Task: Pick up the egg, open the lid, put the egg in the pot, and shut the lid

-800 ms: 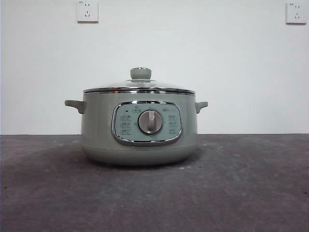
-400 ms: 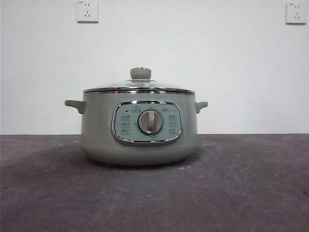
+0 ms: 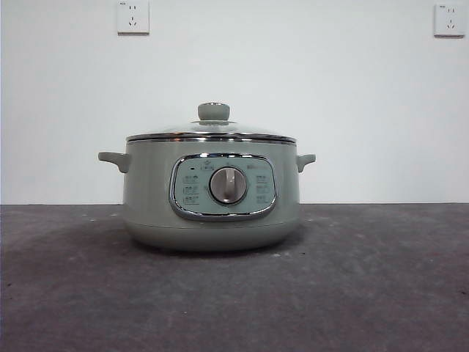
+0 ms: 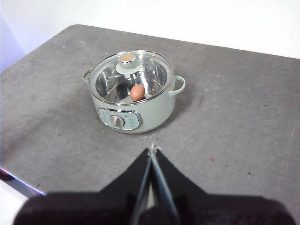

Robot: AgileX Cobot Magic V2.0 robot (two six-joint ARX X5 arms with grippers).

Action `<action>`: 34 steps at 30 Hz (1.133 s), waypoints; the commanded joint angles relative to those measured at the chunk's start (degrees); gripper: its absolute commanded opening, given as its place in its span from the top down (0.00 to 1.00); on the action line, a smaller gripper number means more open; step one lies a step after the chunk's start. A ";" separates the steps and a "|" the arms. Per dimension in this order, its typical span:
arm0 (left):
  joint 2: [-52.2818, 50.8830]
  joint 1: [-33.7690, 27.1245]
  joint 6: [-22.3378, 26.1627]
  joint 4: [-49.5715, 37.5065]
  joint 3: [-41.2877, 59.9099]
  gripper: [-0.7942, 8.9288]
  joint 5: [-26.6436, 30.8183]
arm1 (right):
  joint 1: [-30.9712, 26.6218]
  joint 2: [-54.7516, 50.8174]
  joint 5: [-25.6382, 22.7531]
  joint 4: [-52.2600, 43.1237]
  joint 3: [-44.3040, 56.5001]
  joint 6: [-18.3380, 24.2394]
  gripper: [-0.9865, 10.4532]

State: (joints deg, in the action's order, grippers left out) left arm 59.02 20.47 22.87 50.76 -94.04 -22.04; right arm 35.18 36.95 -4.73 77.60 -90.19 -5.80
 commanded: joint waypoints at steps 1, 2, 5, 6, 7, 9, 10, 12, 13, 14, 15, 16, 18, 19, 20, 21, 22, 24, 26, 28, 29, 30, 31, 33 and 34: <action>-4.87 -4.83 2.93 -7.39 6.51 0.92 -2.19 | 0.04 0.02 -0.24 1.38 0.46 -0.44 0.91; -6.71 -6.58 2.82 -9.86 9.25 0.92 -2.25 | 0.04 0.02 -0.26 1.38 0.46 -0.44 0.91; -12.85 -11.87 2.69 -16.13 19.23 0.92 -1.92 | 0.04 0.02 -0.24 1.38 0.46 -0.44 0.91; -15.21 -13.62 2.69 -17.77 23.28 0.92 -1.90 | 0.04 0.02 -0.24 1.38 0.46 -0.44 0.91; -16.92 -14.78 2.69 -18.97 26.32 0.92 -1.92 | 0.04 0.02 -0.24 1.38 0.46 -0.44 0.91; -20.46 -16.79 2.69 -21.53 32.96 0.92 -1.90 | 0.04 0.02 -0.24 1.38 0.46 -0.44 0.91; -22.32 -17.66 2.69 -22.97 36.54 0.92 -1.90 | 0.04 0.04 -0.24 1.38 0.46 -0.44 0.91; -26.08 -19.02 2.58 -25.88 43.63 0.92 -1.92 | 0.04 0.02 -0.24 1.38 0.46 -0.44 0.91; -27.63 -19.43 2.16 -27.19 46.62 0.92 -1.92 | 0.04 0.02 -0.24 1.38 0.46 -0.44 0.91; -29.20 -19.80 1.51 -28.44 49.57 0.92 -1.92 | 0.04 0.04 -0.24 1.38 0.46 -0.44 0.91; -30.99 -20.20 0.59 -30.05 53.00 0.92 -1.92 | 0.04 0.04 -0.26 1.38 0.46 -0.44 0.91; -32.79 -20.57 -0.35 -31.85 56.41 0.92 -1.90 | 0.04 0.07 -0.24 1.38 0.46 -0.44 0.91; -36.15 -21.27 -2.10 -35.80 63.10 0.92 -1.84 | 0.04 0.07 -0.24 1.38 0.46 -0.44 0.91; -37.51 -21.53 -2.91 -37.42 65.79 0.92 -1.68 | 0.04 0.07 -0.24 1.38 0.46 -0.44 0.91; -38.80 -21.75 -3.74 -39.10 68.37 0.92 -1.25 | 0.04 0.07 -0.24 1.38 0.46 -0.44 0.91; -40.22 -21.92 -4.98 -40.76 71.17 0.92 -0.39 | 0.04 0.07 -0.24 1.38 0.46 -0.44 0.91; -41.62 -22.08 -6.27 -41.99 73.70 0.92 0.39 | 0.04 0.07 -0.24 1.38 0.46 -0.44 0.91; -44.26 -22.16 -8.50 -43.39 77.77 0.92 2.38 | 0.04 0.07 -0.24 1.38 0.46 -0.44 0.91; -46.84 -22.16 -9.92 -43.54 81.11 0.92 4.48 | 0.04 0.07 -0.24 1.38 0.46 -0.44 0.91; -49.37 -22.16 -10.97 -43.54 84.24 0.92 6.49 | 0.04 0.07 -0.24 1.38 0.46 -0.44 0.91; -50.42 -22.16 -11.43 -43.52 85.40 0.92 7.15 | 0.04 0.07 -0.24 1.38 0.46 -0.44 0.91; -51.58 -22.16 -11.93 -43.50 86.62 0.92 7.32 | 0.04 0.07 -0.24 1.38 0.46 -0.44 0.91; -52.70 -22.16 -12.33 -43.52 87.73 0.92 7.34 | 0.04 0.07 -0.24 1.38 0.46 -0.44 0.91; -54.55 -22.16 -13.09 -43.52 89.64 0.92 7.34 | 0.04 0.07 -0.24 1.38 0.46 -0.44 0.91; -55.34 -22.16 -13.79 -43.45 90.44 0.92 7.54 | 0.04 0.07 -0.24 1.38 0.46 -0.44 0.91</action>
State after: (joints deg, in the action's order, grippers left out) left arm 4.27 -1.50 10.83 8.01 -4.58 -14.70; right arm 35.18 36.97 -4.73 77.60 -90.19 -5.80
